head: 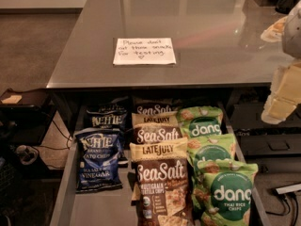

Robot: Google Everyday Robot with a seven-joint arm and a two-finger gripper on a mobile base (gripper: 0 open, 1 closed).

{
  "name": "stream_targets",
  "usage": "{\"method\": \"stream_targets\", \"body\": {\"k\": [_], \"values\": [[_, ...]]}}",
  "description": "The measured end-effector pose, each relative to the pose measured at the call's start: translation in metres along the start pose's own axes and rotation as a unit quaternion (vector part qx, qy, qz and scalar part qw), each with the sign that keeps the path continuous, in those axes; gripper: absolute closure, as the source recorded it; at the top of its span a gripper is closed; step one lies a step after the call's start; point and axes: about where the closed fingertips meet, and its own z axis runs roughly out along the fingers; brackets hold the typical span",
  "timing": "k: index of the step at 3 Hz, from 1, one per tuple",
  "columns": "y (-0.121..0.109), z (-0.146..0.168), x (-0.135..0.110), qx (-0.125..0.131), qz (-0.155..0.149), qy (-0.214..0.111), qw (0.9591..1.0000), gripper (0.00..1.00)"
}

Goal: Pick blue chip bag from top drawer and place on counter

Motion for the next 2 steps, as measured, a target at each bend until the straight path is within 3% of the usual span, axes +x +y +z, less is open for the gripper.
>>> {"method": "stream_targets", "body": {"k": [1, 2], "values": [[0.0001, 0.0001, -0.0001, 0.0, 0.0, 0.0, 1.0, 0.0], [0.0083, 0.0089, -0.0092, -0.004, 0.004, -0.02, 0.9998, 0.0]]}}
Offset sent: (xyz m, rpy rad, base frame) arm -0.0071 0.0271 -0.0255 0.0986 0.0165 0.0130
